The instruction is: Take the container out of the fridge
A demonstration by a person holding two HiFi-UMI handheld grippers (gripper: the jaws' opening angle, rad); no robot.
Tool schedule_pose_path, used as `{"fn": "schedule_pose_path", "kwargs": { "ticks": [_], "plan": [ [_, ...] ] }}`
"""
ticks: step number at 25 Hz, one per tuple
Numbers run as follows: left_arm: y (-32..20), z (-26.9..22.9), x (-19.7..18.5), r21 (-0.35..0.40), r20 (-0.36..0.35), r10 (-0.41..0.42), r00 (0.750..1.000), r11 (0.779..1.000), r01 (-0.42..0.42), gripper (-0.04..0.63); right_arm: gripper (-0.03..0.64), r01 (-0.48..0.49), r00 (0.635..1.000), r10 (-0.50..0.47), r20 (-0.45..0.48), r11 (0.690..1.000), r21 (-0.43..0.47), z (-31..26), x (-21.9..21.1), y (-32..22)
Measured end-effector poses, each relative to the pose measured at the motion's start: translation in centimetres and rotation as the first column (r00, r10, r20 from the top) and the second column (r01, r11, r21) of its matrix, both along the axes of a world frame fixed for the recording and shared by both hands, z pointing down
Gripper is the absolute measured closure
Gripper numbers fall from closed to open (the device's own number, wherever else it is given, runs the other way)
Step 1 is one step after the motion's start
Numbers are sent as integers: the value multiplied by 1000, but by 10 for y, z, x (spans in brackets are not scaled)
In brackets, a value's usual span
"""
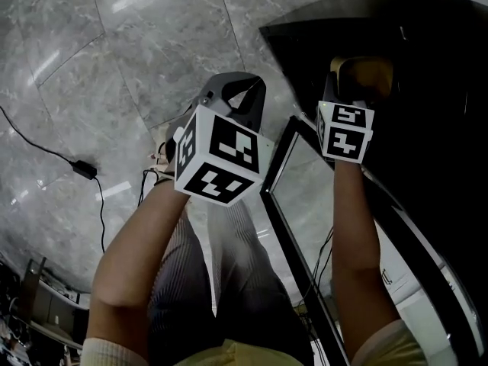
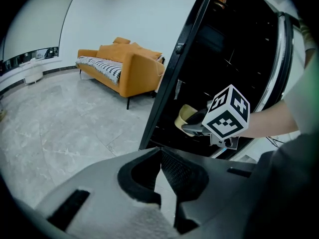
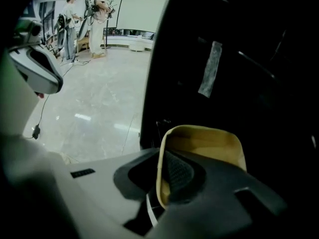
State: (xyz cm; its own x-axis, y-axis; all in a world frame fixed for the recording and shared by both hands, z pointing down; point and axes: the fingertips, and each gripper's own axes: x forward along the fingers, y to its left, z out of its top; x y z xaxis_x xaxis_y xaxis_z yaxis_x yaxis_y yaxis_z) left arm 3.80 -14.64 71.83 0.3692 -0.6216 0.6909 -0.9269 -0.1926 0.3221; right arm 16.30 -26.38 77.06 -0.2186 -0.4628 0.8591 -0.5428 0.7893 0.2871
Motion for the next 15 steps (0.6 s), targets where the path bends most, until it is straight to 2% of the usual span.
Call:
{"fn": "schedule_pose_path", "kwargs": {
  "ticks": [5, 9, 15],
  "plan": [
    [23, -35, -17, 8, 16, 5, 1000, 1000, -5, 573, 586, -3, 1000, 4, 19, 1000, -15, -33, -21, 29],
    [34, -62, -33, 14, 29, -16, 999, 1000, 15, 572, 586, -22, 997, 24, 71, 999, -28, -65, -44, 52],
    [48, -110, -44, 27, 5, -51, 999, 998, 51, 572, 586, -54, 993, 62, 100, 995, -78, -106, -61, 91]
  ]
}}
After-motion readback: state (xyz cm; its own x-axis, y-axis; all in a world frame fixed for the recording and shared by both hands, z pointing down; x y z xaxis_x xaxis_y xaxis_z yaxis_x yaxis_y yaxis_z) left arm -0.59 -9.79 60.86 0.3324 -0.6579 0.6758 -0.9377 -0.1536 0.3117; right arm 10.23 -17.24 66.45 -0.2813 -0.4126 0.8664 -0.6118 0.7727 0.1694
